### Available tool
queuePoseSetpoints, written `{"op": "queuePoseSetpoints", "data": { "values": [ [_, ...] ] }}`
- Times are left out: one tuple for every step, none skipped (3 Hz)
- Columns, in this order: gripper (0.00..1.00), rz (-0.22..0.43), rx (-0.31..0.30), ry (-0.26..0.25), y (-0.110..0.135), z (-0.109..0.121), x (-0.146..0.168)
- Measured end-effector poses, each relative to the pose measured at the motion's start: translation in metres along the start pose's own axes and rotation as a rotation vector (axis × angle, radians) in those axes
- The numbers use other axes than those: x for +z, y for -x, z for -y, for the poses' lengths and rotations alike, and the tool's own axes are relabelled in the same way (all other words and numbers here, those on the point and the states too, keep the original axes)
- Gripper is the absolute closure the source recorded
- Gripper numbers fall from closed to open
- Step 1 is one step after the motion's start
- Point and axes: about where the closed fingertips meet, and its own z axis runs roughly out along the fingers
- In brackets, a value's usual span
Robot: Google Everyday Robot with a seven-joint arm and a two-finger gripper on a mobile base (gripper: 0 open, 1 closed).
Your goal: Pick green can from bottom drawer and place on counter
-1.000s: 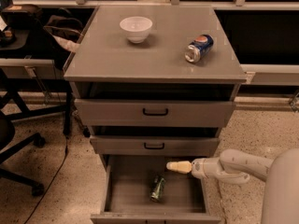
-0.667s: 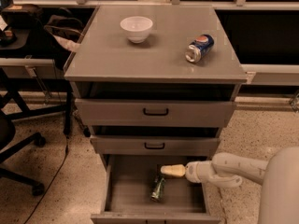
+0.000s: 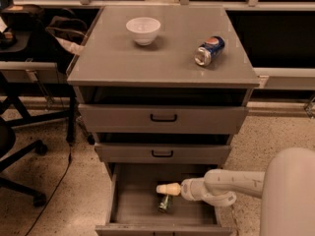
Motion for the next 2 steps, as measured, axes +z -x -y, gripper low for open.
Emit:
{"op": "queuePoseSetpoints", "data": {
  "values": [
    [0.0,0.001,-0.029,-0.037,-0.0071,-0.008,0.0199],
    [0.0,0.001,-0.029,-0.037,-0.0072,-0.0079,0.02]
  ]
}}
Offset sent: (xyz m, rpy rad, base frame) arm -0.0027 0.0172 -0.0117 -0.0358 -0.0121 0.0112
